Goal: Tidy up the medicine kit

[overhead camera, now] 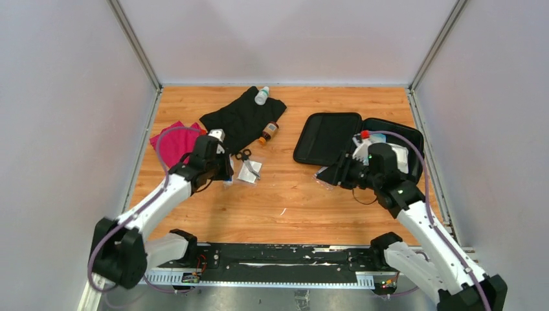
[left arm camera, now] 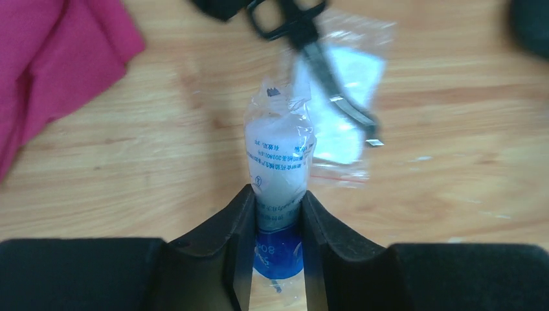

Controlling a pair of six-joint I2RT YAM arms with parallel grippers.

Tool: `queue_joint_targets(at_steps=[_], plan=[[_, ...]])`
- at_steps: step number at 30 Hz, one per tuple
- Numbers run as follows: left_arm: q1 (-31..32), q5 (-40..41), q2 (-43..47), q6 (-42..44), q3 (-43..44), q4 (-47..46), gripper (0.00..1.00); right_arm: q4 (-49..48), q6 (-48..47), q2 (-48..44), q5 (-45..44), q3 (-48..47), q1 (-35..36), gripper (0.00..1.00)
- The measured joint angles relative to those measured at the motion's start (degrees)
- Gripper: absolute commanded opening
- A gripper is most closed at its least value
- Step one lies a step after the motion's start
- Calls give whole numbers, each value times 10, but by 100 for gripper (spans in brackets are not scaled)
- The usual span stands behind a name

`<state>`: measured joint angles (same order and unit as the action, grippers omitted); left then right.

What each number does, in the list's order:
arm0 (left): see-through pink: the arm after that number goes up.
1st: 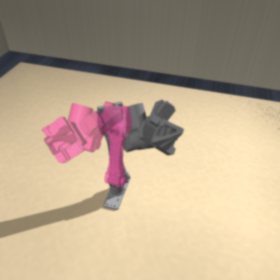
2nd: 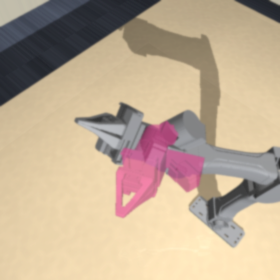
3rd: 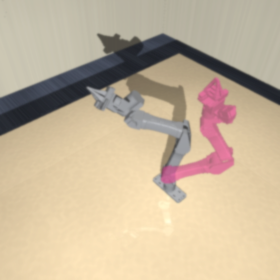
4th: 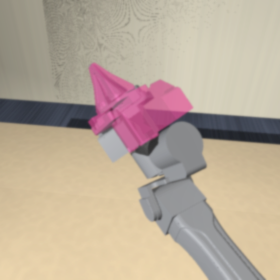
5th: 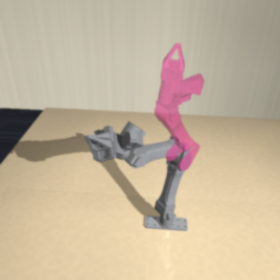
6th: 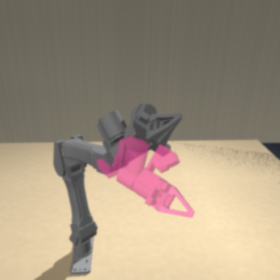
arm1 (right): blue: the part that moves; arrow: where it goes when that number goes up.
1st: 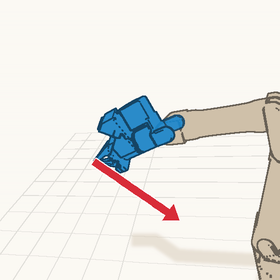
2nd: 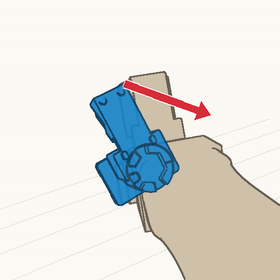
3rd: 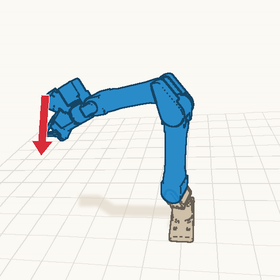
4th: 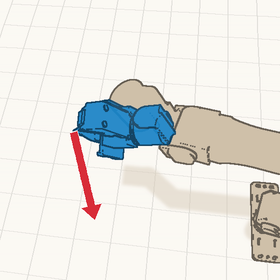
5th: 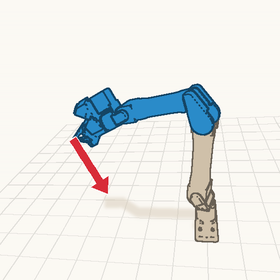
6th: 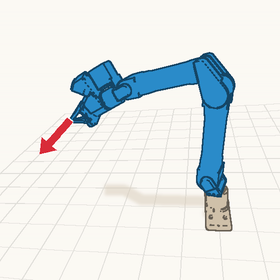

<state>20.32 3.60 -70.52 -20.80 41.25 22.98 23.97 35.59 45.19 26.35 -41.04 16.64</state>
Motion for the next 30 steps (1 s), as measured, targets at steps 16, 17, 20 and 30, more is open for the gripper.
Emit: queue_joint_targets(at_steps=[16,17,20,30], plan=[[100,-175,289,-250,-73,-202,36,-375,96,179,-35,-7,320,67],[101,-182,289,-257,-73,-205,36,-384,92,183,-34,-14,323,67],[103,-202,290,-276,-73,-214,36,-417,79,194,-28,-35,329,67],[106,-232,308,-319,-73,-250,36,-455,68,248,-16,-69,333,60]])
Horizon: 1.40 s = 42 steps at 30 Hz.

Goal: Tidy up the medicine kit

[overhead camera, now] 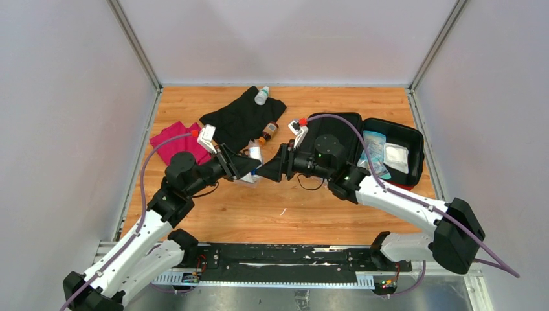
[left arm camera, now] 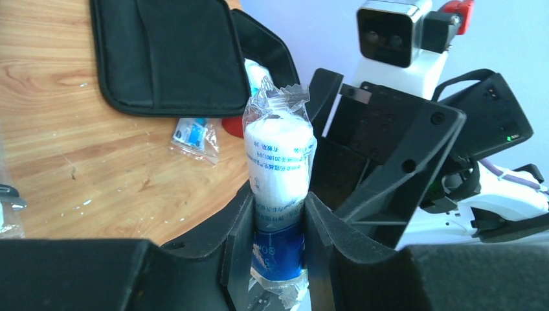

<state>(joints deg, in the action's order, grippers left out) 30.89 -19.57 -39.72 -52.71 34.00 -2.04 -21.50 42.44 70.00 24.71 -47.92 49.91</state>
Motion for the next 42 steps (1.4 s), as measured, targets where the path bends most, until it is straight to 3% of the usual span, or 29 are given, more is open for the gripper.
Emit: queue_joint_targets(at_steps=[7,8,15,20,24,28,34,38,42], plan=[[0,-5,1,-7,0,-5,38,-28,12,25,18,-10,2,36],[0,-5,2,-8,0,-6,41,-32,14,26,21,-11,3,30],[0,-5,4,-13,-1,-10,71,-19,10,26,3,-11,4,17],[0,-14,-5,-1,2,-9,87,90,-19,13,-78,-28,4,12],[1,-17,-19,30,15,10,91,235,-71,-24,-179,-49,-15,12],[1,4,-30,84,47,97,93,361,-122,-69,-270,-63,-94,12],[1,60,-40,174,104,245,94,459,-183,-107,-330,-63,-331,11],[1,73,-41,210,115,306,94,489,-217,-50,-324,-76,-449,15],[1,70,-32,215,103,329,92,508,-249,54,-301,-122,-504,16]])
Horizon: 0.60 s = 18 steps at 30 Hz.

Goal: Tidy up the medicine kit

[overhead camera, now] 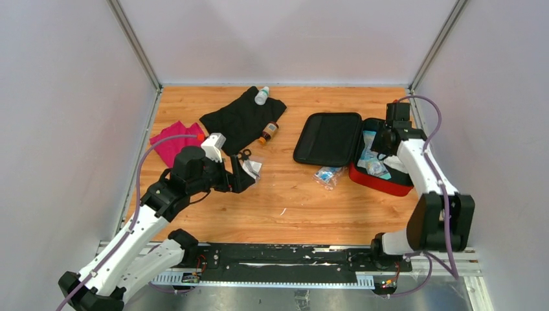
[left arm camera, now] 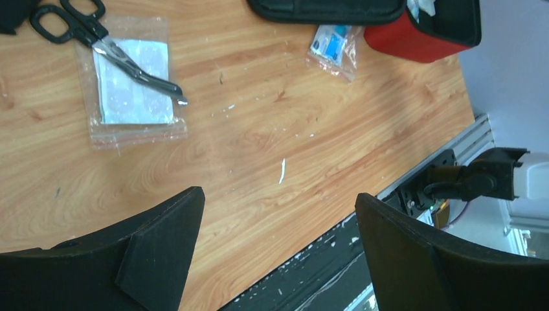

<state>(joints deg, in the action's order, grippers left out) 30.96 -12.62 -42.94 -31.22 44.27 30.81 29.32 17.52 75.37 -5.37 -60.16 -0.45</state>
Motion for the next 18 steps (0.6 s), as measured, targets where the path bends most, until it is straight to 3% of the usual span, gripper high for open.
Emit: queue_joint_targets(at_steps=[7,13,18], plan=[[0,-12,39,-9,-50,12,92,19,-26,151,61,-77,-21,18],[0,-5,43,-15,-55,16,92,19,-24,218,121,-97,-21,40],[0,1,40,-16,-57,22,92,23,-19,221,130,-97,-21,51]])
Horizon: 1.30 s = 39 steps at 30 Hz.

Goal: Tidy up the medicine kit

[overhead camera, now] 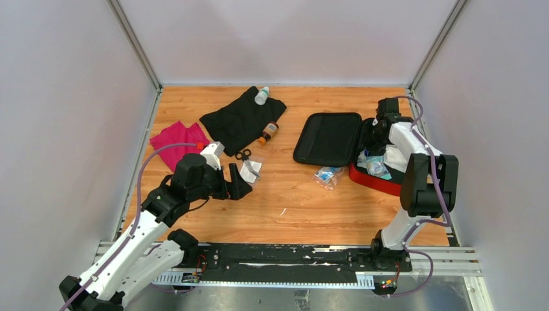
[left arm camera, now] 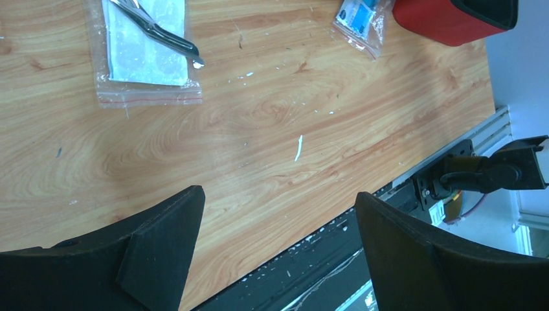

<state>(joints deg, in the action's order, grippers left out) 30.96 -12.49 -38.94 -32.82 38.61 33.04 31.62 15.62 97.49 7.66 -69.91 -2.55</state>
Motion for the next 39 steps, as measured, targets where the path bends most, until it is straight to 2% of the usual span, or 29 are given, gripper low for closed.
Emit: queue_joint_targets(at_steps=[3,7,14,19,26,30,34,39], plan=[[0,6,-5,0,0,1,93,5,-1,-12,-5,0,-1,55],[0,18,-23,2,0,1,93,17,-1,-52,-11,1,-1,54],[0,40,-99,20,2,-11,92,19,10,-225,-8,28,-2,52],[0,63,-155,29,3,-39,90,4,25,-334,66,71,-1,48],[0,111,-224,23,3,-106,82,6,44,-401,131,151,26,47],[-1,150,-297,23,3,-143,79,17,48,-434,151,188,37,47],[-23,151,-350,21,3,-179,75,28,48,-460,163,205,37,47],[-38,150,-380,20,3,-199,75,30,48,-481,165,230,37,47]])
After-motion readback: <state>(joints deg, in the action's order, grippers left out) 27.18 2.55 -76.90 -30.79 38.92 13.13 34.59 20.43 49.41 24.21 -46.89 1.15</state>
